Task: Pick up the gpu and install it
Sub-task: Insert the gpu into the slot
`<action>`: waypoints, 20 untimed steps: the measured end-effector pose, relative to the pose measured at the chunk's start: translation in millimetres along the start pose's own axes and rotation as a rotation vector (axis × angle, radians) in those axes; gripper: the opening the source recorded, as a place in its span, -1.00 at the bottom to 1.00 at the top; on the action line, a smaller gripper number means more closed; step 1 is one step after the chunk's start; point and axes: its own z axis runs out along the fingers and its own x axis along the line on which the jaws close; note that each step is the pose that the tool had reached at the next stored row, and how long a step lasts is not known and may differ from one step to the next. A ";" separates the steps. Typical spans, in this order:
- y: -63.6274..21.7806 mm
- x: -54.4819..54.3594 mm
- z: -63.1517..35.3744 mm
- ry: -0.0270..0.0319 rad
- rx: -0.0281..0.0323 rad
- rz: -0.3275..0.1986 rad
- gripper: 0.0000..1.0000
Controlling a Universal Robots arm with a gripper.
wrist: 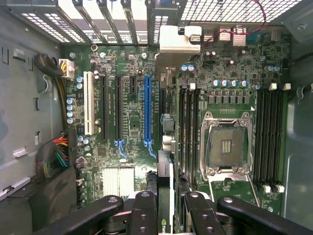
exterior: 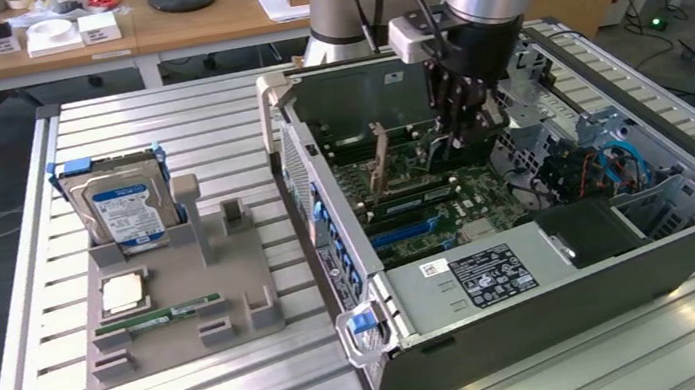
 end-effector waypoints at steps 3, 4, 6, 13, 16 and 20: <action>1.0 0.0 0.1 0.0000 0.0002 0.000 -0.47; 1.3 0.0 0.2 -0.0001 0.0003 0.000 -0.47; 2.1 0.0 0.2 -0.0001 0.0006 0.000 -0.47; 3.2 1.9 0.8 -0.0002 0.0016 -0.001 -0.47; 3.2 2.8 1.0 -0.0002 0.0017 -0.001 -0.47; 3.1 2.9 1.0 -0.0002 0.0017 -0.001 -0.47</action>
